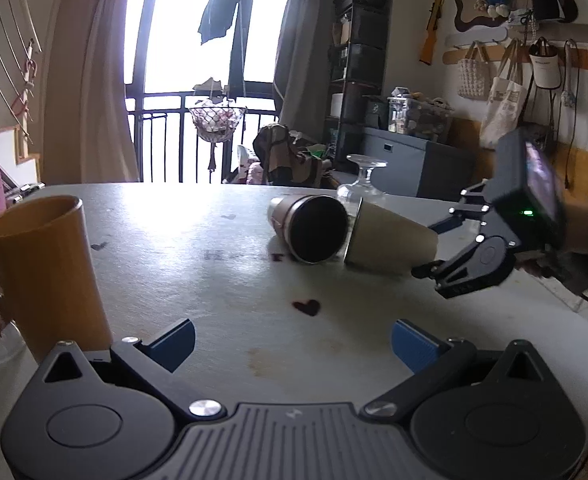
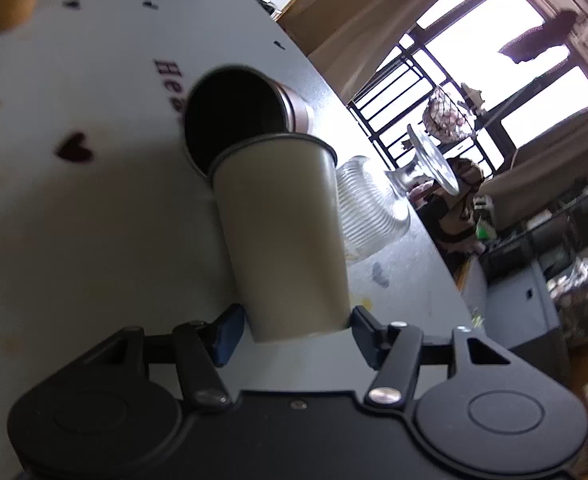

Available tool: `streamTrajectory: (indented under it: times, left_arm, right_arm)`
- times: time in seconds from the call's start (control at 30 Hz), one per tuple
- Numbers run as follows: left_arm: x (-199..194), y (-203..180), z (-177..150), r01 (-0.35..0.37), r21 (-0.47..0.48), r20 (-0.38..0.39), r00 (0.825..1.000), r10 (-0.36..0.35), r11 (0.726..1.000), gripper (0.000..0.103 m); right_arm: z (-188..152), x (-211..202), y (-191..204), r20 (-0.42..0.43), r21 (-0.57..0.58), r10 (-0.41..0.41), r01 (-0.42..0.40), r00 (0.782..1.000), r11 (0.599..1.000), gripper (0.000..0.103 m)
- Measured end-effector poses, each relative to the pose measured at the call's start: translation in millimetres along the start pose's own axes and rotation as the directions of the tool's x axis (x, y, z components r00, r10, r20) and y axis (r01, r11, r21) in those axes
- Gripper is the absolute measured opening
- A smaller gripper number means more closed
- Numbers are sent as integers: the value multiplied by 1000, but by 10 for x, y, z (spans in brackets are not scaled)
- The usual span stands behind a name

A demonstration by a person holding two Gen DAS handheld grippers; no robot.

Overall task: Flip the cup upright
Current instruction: 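Reach the right tool to the cream paper cup lying on its side and grasp its body, then lift and rotate the cup upright with the right tool while the left tool grips its rim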

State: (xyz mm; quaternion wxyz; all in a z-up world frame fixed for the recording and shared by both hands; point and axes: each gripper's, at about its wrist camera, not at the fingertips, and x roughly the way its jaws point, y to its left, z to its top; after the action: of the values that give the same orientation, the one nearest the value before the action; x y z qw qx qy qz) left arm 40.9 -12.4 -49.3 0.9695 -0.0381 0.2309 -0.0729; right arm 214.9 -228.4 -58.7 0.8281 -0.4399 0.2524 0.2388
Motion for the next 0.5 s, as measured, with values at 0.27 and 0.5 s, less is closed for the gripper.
streamTrajectory:
  times: [0.27, 0.5]
  left_arm:
    - [39, -56, -49, 152, -114, -70, 985, -160, 982, 103]
    - [278, -133, -95, 343, -344, -188, 887, -422, 874, 102]
  right_arm:
    - [-223, -827, 251, -52, 181, 33, -23, 998, 983, 60]
    - [-430, -1428, 473, -91, 438, 69, -22, 993, 899, 60]
